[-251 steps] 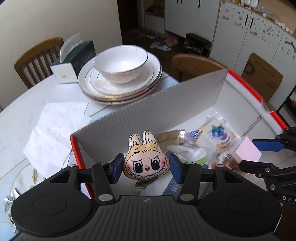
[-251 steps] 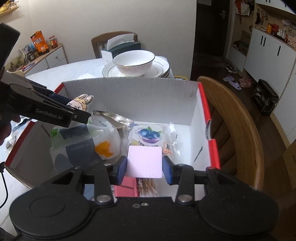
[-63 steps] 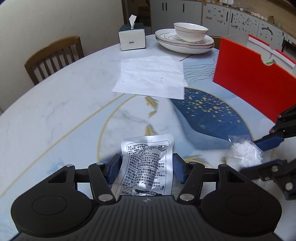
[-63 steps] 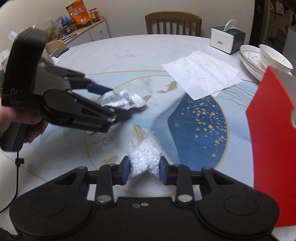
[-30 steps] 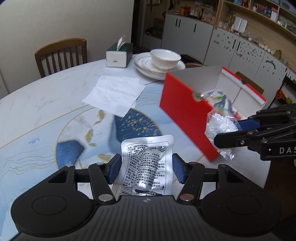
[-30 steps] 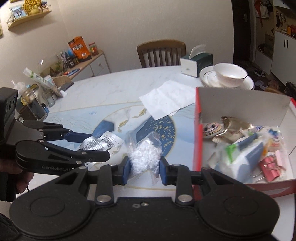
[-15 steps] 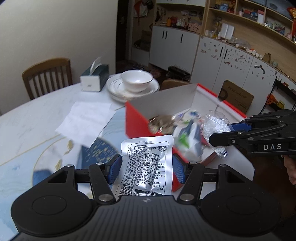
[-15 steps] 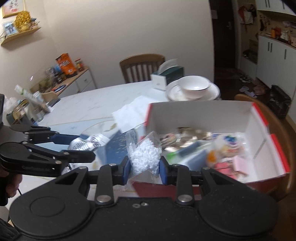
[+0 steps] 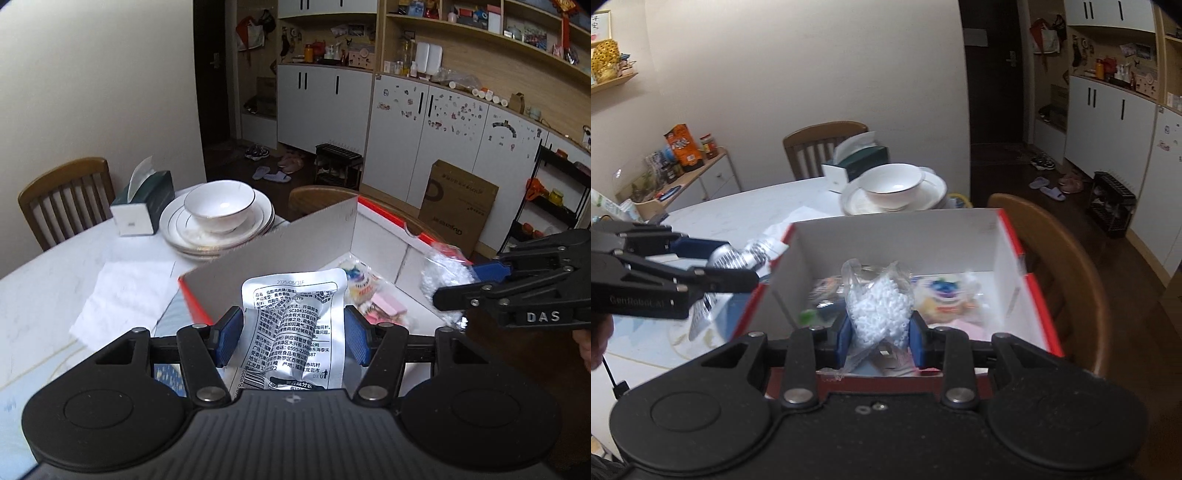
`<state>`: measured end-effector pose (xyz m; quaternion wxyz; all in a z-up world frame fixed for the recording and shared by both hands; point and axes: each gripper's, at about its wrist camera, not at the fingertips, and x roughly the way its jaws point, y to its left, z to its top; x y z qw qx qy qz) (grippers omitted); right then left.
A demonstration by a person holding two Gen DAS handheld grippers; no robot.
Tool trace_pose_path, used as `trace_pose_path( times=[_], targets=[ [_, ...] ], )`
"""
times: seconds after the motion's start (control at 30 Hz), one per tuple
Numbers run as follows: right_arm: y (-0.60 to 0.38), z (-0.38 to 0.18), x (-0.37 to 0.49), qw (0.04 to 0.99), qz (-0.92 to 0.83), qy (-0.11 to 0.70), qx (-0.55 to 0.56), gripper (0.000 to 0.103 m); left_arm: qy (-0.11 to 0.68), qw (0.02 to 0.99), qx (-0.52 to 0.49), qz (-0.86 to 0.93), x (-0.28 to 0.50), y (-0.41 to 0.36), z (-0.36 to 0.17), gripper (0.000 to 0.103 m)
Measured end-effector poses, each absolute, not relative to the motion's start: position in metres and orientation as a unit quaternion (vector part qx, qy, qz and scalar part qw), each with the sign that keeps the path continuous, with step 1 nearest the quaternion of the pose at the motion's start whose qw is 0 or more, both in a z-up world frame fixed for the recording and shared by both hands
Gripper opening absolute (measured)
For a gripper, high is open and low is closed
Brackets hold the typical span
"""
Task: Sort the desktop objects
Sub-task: 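Carry the blister pack and bead bag with both grippers into the box, then lower both items into the box and open both grippers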
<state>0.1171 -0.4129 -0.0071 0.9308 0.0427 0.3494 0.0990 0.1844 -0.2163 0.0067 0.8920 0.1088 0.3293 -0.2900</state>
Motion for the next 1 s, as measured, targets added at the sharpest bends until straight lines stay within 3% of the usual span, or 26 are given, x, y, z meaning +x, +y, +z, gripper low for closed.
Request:
trace_pose_path(
  times=[1.0],
  targets=[
    [-0.437, -0.059, 0.193, 0.897, 0.116, 0.426, -0.019, 0.031, 0.388, 0.858, 0.189, -0.277, 0.268, -0.287, -0.057, 0.058]
  ],
)
